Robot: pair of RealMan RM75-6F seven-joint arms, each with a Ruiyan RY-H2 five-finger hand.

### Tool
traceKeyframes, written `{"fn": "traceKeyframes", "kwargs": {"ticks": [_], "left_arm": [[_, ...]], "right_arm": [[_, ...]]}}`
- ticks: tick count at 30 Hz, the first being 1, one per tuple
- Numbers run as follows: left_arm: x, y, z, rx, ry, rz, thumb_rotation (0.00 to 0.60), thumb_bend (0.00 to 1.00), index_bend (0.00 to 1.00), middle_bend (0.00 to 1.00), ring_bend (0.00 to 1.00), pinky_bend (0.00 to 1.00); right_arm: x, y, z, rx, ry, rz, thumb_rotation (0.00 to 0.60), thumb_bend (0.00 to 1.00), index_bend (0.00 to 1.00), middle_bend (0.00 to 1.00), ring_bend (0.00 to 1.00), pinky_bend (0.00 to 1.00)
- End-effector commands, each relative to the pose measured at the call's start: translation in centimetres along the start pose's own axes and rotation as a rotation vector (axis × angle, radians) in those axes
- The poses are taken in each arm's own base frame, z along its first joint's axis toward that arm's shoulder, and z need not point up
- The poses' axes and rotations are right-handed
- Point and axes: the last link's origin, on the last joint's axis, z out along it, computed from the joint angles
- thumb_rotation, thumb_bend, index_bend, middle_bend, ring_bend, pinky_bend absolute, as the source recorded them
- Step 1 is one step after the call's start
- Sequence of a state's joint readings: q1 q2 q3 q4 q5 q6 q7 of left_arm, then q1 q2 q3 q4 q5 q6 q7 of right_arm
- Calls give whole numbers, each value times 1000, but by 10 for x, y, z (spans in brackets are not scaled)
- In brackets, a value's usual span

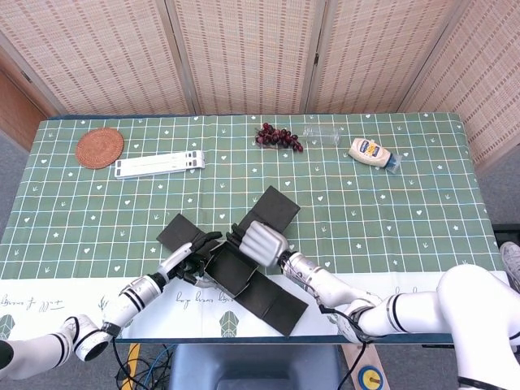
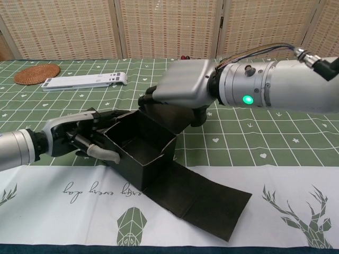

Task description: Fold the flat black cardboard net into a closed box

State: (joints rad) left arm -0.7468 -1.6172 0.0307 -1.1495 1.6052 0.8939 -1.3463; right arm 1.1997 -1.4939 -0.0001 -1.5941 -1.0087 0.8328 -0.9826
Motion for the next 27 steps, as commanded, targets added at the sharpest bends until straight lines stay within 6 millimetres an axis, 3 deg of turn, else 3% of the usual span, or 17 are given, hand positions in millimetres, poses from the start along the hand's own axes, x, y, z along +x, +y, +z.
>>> {"fn": "traceKeyframes", "kwargs": {"ticks": [1,27], "left_arm": [[-1,1,0,-1,-22,-49,600,130,43,61,661,967],[-13,-9,0,28,-130,-147,600,130,85,61,664,966]], "right_arm": [[-2,-1,2,19,10,-12,600,390,363,462,859,1000],[2,-4,5,69,121,-63,600,394,367,461,859,1000]]}}
